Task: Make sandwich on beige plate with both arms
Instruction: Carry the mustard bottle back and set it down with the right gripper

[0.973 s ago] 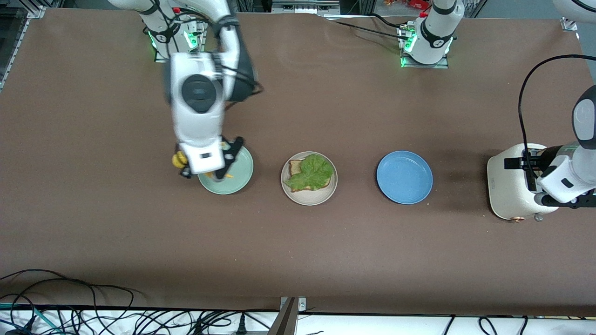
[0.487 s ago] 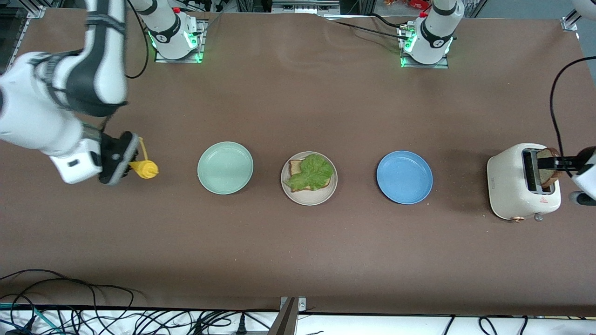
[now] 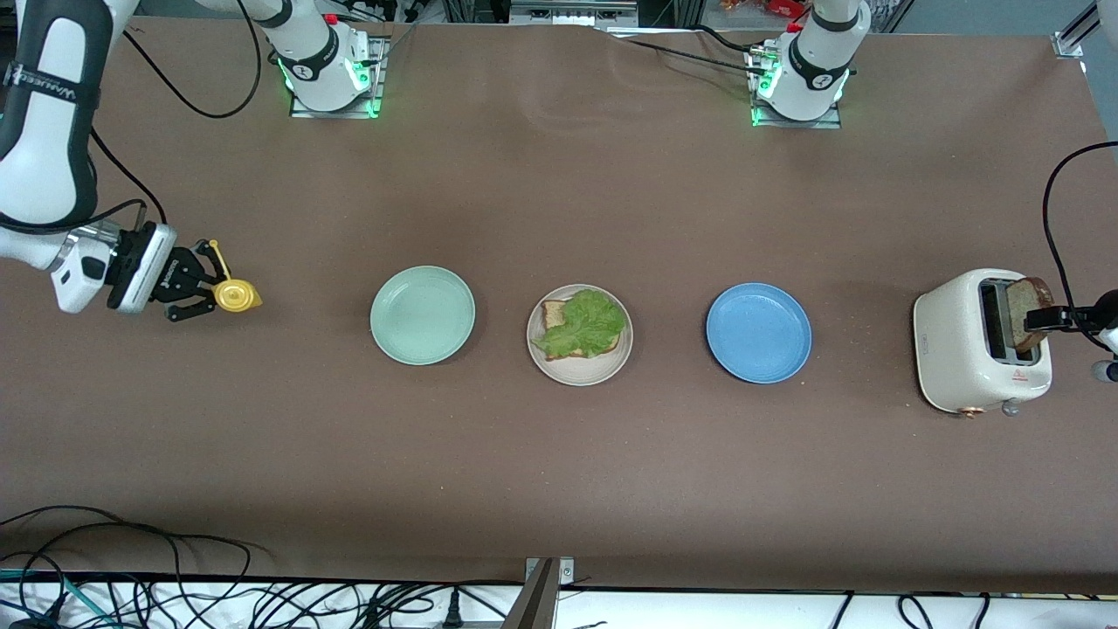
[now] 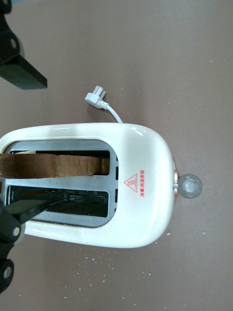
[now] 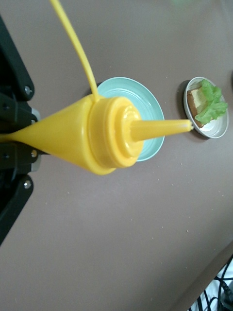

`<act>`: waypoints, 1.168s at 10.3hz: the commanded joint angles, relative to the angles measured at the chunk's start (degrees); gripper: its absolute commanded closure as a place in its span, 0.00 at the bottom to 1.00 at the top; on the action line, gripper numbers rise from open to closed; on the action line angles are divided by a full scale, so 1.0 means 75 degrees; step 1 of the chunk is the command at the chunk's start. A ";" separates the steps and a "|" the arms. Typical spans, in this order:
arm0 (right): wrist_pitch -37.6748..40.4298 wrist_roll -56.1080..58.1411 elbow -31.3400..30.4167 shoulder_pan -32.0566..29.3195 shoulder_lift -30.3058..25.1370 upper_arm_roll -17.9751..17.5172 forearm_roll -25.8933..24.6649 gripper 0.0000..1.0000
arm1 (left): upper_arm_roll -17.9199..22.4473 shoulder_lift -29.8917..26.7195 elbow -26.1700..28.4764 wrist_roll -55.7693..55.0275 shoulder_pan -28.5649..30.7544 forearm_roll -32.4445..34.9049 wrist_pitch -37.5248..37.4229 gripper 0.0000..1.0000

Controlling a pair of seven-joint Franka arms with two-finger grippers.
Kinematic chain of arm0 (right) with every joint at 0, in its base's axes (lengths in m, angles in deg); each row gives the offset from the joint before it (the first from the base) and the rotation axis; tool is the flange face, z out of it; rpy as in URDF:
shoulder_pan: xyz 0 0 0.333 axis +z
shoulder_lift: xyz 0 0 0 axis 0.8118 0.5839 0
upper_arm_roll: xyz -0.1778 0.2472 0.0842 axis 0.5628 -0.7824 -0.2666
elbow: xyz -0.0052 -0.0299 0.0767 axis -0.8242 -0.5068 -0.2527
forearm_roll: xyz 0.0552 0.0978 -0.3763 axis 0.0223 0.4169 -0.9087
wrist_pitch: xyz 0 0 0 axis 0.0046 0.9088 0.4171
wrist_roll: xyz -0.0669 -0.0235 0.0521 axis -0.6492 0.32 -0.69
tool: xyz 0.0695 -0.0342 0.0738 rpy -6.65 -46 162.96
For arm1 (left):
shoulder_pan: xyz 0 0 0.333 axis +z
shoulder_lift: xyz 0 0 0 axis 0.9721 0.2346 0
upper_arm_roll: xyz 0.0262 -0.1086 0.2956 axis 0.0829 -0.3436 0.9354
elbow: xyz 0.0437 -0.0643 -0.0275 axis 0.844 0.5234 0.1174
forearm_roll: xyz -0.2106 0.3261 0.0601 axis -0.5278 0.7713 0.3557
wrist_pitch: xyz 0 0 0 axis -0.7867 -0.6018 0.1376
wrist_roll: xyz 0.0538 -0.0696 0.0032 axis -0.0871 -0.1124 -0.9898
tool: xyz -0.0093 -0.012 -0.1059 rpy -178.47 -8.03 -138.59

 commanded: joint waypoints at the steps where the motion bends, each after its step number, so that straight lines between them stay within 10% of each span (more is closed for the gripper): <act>1: 0.0287 0.1602 -0.0914 -0.0349 -0.0249 0.0089 0.0805 1.00 | -0.0091 -0.0271 0.0387 0.0150 0.0075 -0.0195 0.0107 0.12; 2: 0.0533 0.1886 -0.0985 -0.0583 -0.0144 0.0066 0.0818 1.00 | -0.0079 -0.0294 0.0468 0.0150 0.0075 -0.0218 0.0037 0.70; 3: 0.0687 0.2284 -0.1044 -0.0818 -0.0015 0.0008 0.0923 1.00 | -0.0079 -0.0295 0.0550 0.0185 0.0063 -0.0161 -0.0057 1.00; 6: 0.1038 0.3409 -0.1197 -0.1764 0.0581 -0.0832 0.1695 1.00 | -0.0056 -0.0283 0.0306 0.0771 0.0040 -0.0066 -0.0209 1.00; 9: 0.1684 0.4453 -0.1127 -0.3944 0.1250 -0.2882 0.2493 1.00 | -0.0056 -0.0236 -0.0115 0.0783 -0.0042 -0.0043 -0.0701 1.00; 12: 0.1708 0.4690 -0.1068 -0.4113 0.1369 -0.3016 0.2541 1.00 | -0.0114 -0.0189 -0.1249 0.0806 -0.0369 -0.0089 -0.1753 1.00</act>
